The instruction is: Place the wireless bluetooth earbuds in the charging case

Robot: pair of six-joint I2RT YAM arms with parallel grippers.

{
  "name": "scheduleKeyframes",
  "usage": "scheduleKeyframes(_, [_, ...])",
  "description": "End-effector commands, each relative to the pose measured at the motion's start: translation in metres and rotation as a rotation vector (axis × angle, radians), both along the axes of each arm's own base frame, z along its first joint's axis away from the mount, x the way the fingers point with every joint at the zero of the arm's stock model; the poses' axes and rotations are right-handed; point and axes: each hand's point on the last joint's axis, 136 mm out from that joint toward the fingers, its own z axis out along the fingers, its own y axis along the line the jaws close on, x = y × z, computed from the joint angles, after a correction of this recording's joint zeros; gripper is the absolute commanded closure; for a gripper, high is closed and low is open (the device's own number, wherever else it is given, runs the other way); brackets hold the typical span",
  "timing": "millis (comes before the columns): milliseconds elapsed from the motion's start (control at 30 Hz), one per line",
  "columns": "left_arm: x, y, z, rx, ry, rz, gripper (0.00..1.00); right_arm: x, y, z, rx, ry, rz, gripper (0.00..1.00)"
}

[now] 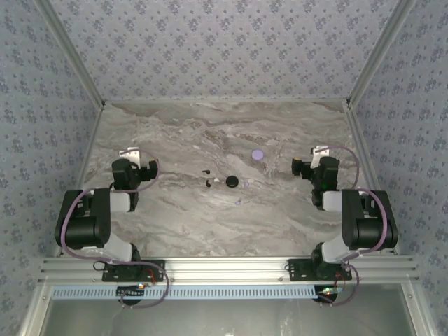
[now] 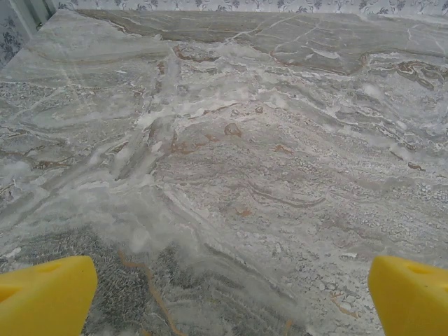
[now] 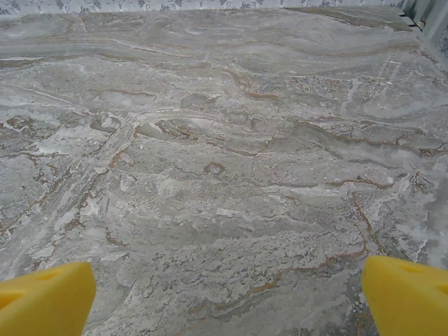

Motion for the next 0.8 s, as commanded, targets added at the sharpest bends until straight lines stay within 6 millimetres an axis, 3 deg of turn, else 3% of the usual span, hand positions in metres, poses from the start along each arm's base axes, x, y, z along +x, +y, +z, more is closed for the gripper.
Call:
scheduleKeyframes(0, [0.006, -0.001, 0.007, 0.005, -0.015, 0.001, 0.01, 0.000, -0.001, -0.001, -0.010, -0.008, -0.012, 0.00])
scheduleKeyframes(633, [0.006, 0.000, 0.008, 0.005, -0.020, 0.003, 0.01, 0.001, -0.003, 0.002, -0.012, -0.011, -0.023, 0.00])
scheduleKeyframes(767, [0.000, 0.008, 0.023, 0.006, -0.039, 0.058, 0.01, 0.000, -0.013, 0.015, -0.016, 0.012, -0.089, 0.00])
